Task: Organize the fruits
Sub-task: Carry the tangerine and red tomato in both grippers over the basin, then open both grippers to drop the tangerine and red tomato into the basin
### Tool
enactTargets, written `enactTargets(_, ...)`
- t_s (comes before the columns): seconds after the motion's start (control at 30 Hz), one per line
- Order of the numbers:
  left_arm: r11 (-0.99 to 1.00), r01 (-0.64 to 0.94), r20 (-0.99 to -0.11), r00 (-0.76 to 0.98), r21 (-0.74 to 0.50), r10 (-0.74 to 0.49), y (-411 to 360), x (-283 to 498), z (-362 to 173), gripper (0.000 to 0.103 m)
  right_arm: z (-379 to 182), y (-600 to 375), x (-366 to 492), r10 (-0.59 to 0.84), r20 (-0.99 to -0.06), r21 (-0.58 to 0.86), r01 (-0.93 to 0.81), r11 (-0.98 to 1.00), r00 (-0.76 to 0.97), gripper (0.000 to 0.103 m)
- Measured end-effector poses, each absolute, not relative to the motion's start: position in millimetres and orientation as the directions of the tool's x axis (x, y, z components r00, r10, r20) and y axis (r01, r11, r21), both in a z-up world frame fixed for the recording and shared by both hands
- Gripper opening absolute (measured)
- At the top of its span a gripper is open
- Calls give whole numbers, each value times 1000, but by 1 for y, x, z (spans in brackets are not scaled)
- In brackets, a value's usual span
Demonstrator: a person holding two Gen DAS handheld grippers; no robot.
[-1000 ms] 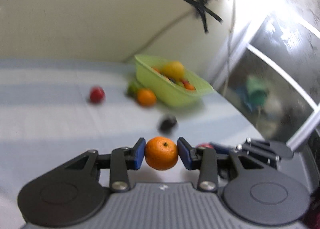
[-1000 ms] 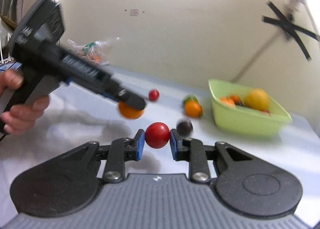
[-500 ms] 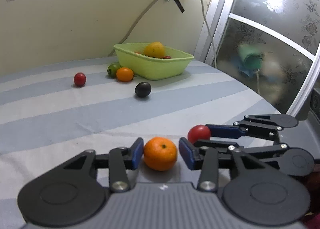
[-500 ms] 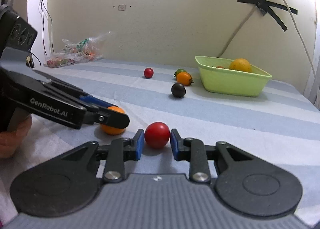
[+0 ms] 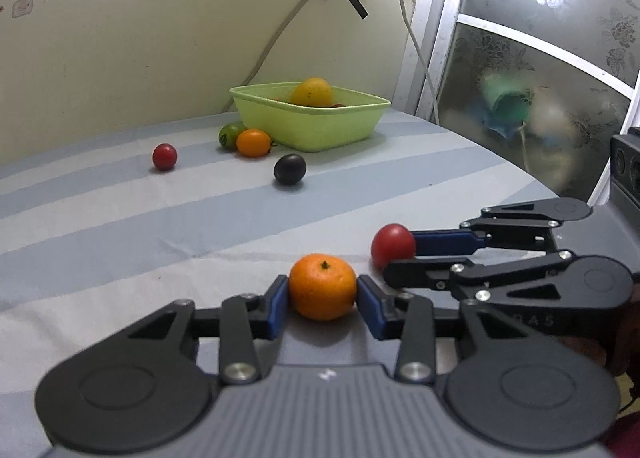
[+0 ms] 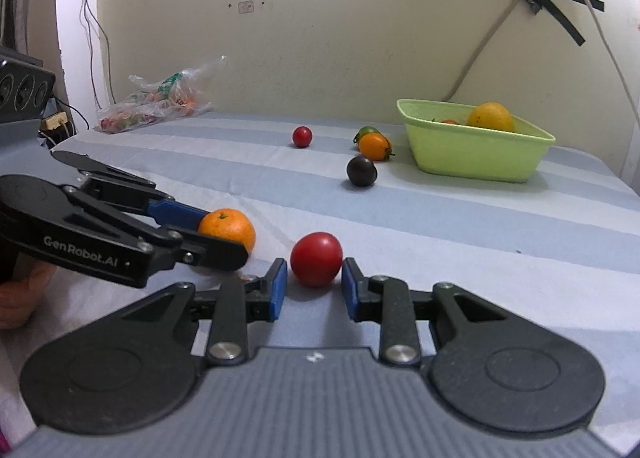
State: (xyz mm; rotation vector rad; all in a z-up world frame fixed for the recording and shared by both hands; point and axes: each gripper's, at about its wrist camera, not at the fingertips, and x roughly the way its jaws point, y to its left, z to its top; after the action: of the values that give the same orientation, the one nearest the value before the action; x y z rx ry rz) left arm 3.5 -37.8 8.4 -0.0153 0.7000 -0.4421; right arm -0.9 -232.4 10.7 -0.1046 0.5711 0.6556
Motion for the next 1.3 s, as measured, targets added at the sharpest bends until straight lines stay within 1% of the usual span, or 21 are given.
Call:
enactTargets(0.17,890,420,-599,671,-178,-437,-47,25,27,36,15,-238,10,566,-504,105,-604,790,653,30)
enactTargets(0.23,882,437,-574,683,-175,-452,-53,42,41,36,22,-244,19,569,-472,124,-589,799,673,30)
enactTargets(0.33,878,448,-535,707,-166,-462,-64,75,57,36,36,-254,38,539,-409,113,-545,830,736,30)
enactTargets(0.4,875,446,-522,710,-186,-473,-71,102,64,36,42,-261,58,514,-378,117,-511,852,770,30)
enactTargets(0.5,873,430,-524,701,-231,-484,-80,142,65,36,44,-269,92,473,-362,139,-455,880,803,30)
enactTargets(0.63,886,393,-545,699,-246,-462,-92,191,57,36,38,-275,131,404,-371,131,-383,914,836,30)
enactTargets(0.73,890,374,-561,692,-260,-455,-98,218,52,37,31,-276,147,374,-383,136,-349,927,845,31)
enactTargets(0.8,895,361,-573,689,-261,-445,-101,232,47,37,28,-276,149,366,-367,139,-339,931,855,31)
enactTargets(0.83,901,352,-580,689,-255,-434,-102,238,45,39,27,-276,149,367,-365,136,-341,930,856,36)
enactTargets(0.87,905,344,-587,689,-251,-425,-103,243,43,43,27,-278,148,369,-359,134,-344,929,857,54)
enactTargets(0.9,908,336,-588,692,-251,-419,-103,246,41,43,27,-279,146,363,-349,131,-338,932,864,61)
enactTargets(0.93,909,330,-587,694,-255,-416,-102,248,40,43,26,-280,143,351,-333,126,-328,936,875,63)
enactTargets(1.0,908,318,-576,702,-272,-419,-96,247,42,43,27,-283,141,346,-320,118,-325,938,882,63)
enactTargets(1.1,907,311,-542,728,-285,-420,-79,233,53,43,28,-292,137,349,-310,155,-316,936,884,62)
enactTargets(1.2,911,288,-489,773,-296,-404,-49,203,66,45,29,-298,129,374,-295,203,-325,924,879,56)
enactTargets(1.3,924,239,-478,800,-299,-362,-15,174,68,46,31,-293,121,418,-282,225,-364,904,864,52)
